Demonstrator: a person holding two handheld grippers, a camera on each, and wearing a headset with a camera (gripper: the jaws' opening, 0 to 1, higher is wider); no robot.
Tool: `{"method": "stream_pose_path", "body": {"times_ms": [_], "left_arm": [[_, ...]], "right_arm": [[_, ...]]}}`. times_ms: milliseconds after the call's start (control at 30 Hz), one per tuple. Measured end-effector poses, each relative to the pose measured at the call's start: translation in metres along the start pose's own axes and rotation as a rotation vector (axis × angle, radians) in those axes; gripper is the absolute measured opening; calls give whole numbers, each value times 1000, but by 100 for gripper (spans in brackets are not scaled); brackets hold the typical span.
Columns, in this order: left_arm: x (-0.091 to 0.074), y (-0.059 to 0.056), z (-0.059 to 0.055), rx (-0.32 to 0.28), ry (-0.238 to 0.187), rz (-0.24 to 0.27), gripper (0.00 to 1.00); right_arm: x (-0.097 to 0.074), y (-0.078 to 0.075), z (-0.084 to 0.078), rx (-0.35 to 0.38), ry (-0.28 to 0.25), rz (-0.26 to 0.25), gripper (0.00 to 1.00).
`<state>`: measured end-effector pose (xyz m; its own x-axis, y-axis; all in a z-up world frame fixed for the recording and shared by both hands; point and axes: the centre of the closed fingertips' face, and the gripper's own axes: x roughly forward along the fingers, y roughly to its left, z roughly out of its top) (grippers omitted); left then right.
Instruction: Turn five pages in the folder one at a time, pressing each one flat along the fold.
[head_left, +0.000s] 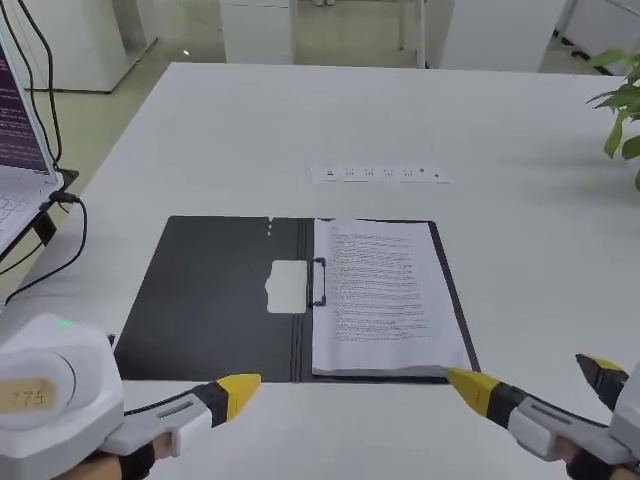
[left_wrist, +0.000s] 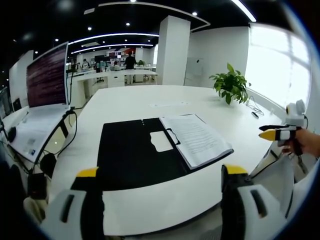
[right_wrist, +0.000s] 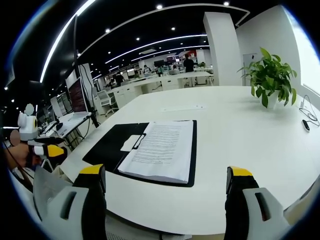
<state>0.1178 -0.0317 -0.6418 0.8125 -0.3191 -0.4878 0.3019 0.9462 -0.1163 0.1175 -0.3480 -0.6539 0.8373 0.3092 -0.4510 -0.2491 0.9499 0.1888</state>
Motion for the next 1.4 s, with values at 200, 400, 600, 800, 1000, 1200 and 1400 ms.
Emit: {"method": "stream_pose_path", "body": {"times_ms": [200, 400, 600, 800, 1000, 1200, 1400], "left_arm": [[0, 0, 10, 6, -22, -5, 99], [2, -3, 18, 10, -38, -22, 99], [7, -11, 20, 28, -29, -48, 99], [11, -17, 26, 44, -34, -70, 99], [17, -20, 30, 64, -34, -93, 99], [21, -25, 30, 78, -27, -112, 99], [25, -29, 30, 91, -22, -131, 99]], "right_arm": [[0, 1, 0, -3, -1, 0, 100], [-2, 4, 4, -10, -5, 2, 100], [-4, 9, 8, -14, -27, 7, 100], [-6, 12, 9, -17, -32, 9, 100], [-10, 14, 10, -15, -42, 4, 100], [-13, 16, 10, -12, -47, -3, 100], [-16, 15, 10, -7, -54, -11, 100]]}}
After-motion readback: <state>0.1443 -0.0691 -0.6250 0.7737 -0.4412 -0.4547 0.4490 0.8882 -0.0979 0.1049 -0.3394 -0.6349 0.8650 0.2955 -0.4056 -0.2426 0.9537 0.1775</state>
